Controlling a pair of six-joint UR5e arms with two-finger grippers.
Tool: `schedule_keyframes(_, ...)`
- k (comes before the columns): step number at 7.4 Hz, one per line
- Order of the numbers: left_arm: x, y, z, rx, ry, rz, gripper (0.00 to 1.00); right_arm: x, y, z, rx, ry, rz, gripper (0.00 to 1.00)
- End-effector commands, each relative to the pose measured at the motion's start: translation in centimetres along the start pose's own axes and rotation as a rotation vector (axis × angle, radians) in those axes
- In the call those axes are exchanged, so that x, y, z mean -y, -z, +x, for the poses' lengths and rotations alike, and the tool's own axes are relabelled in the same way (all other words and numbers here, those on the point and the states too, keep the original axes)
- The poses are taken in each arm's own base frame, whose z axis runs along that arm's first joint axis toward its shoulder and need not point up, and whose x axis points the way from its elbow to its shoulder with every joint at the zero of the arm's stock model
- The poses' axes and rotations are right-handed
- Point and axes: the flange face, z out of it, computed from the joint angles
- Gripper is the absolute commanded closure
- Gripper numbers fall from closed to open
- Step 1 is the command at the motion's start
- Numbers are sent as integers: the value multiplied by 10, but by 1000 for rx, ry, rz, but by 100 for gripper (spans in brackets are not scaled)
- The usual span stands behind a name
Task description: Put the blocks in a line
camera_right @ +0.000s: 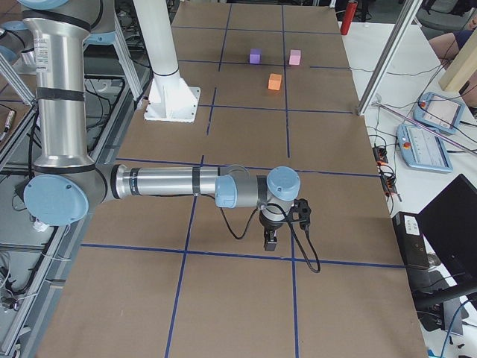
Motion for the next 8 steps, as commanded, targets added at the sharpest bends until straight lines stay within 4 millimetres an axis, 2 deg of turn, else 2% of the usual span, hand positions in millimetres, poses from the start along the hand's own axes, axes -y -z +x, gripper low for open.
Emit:
schedule_keyframes(1,30,-25,63,-36,-44,13,0,0,0,0,0,0,0,0)
schedule_keyframes(2,47,-39,104,-60,-56,6,0,0,0,0,0,0,0,0)
schedule_keyframes(3,56,-63,150,-85,-83,-17,0,0,0,0,0,0,0,0)
schedule_keyframes(5,78,-89,251,-151,-77,-23,0,0,0,0,0,1,1,0)
schedule_keyframes(6,84,-106,300,-117,-65,22,0,0,0,0,0,1,1,0)
schedule_keyframes(7,93,-108,341,-133,-45,52,0,0,0,0,0,0,0,0)
schedule_keyframes(8,98,-112,396,-174,-39,42,0,0,0,0,0,0,0,0)
